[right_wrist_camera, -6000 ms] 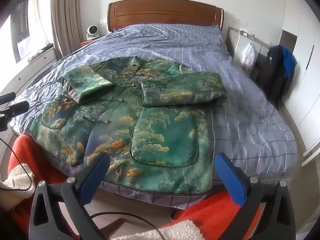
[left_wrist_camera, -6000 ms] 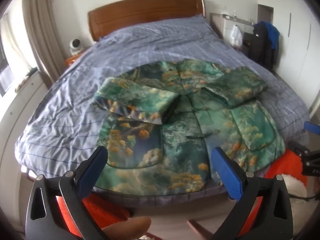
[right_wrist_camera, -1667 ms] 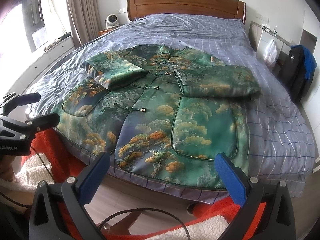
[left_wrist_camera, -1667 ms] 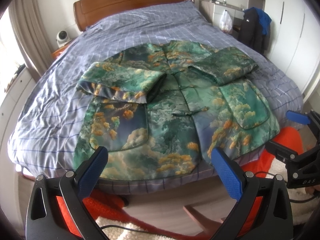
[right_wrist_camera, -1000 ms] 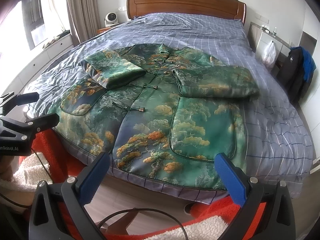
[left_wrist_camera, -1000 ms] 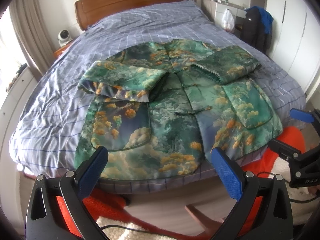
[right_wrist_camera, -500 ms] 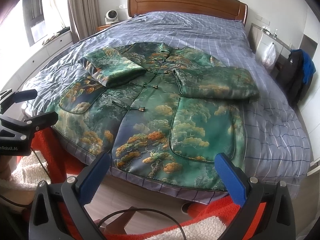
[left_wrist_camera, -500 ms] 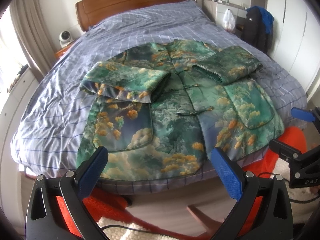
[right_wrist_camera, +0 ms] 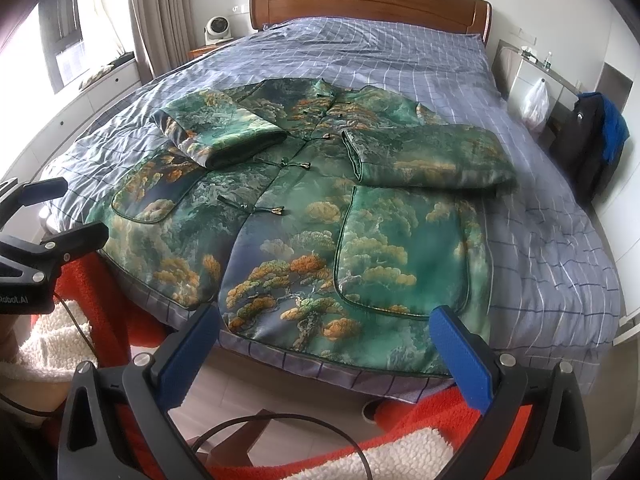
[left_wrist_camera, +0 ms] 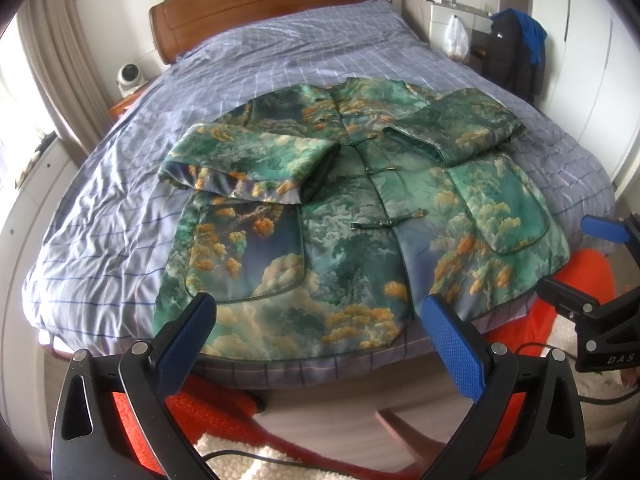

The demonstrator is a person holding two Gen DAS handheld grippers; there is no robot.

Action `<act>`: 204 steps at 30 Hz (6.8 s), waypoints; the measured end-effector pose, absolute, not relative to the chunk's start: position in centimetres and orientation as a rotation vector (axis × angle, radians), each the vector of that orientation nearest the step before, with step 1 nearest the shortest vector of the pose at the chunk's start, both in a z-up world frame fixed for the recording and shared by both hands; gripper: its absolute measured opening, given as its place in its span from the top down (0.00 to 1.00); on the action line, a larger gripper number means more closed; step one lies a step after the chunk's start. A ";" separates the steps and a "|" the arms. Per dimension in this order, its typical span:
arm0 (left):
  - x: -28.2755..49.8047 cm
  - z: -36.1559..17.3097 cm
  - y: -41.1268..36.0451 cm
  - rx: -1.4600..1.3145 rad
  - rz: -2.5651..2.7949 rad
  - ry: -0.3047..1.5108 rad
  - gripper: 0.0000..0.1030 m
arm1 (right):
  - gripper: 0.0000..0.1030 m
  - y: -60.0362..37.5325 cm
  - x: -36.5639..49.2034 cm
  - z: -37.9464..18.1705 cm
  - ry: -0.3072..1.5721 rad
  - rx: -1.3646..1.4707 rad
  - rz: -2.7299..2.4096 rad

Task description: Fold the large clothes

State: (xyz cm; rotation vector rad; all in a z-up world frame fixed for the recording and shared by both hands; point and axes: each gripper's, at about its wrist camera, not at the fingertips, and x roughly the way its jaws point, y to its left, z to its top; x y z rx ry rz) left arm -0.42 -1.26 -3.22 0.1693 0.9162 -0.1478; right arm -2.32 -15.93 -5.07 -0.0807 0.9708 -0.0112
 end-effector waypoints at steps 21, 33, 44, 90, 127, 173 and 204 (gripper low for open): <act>-0.6 -3.4 -1.3 0.171 -0.149 0.916 0.00 | 0.00 -15.7 -2.2 -5.4 0.987 -0.084 -0.008; -1.0 -3.4 -1.1 0.172 -0.149 0.906 0.00 | 0.00 -18.8 1.4 -2.9 0.863 -0.193 -0.043; -1.5 -2.8 -1.1 0.184 -0.116 0.899 0.00 | 0.05 -18.8 18.2 -12.1 0.972 -0.442 0.023; 7.9 -1.6 2.0 0.312 -0.008 0.838 0.00 | 0.43 -61.9 -2.8 -9.3 0.754 0.661 -0.886; 11.4 -9.5 32.2 -0.297 0.280 1.015 0.19 | 0.24 -35.8 -1.4 -9.5 0.807 0.350 -0.207; 8.8 -7.6 12.5 -0.024 -0.105 0.845 0.08 | 0.29 -33.9 -0.7 -7.4 0.812 0.281 -0.135; 7.0 -14.0 12.0 -0.106 0.023 0.856 0.01 | 0.25 -23.8 2.6 -14.9 0.776 0.170 -0.025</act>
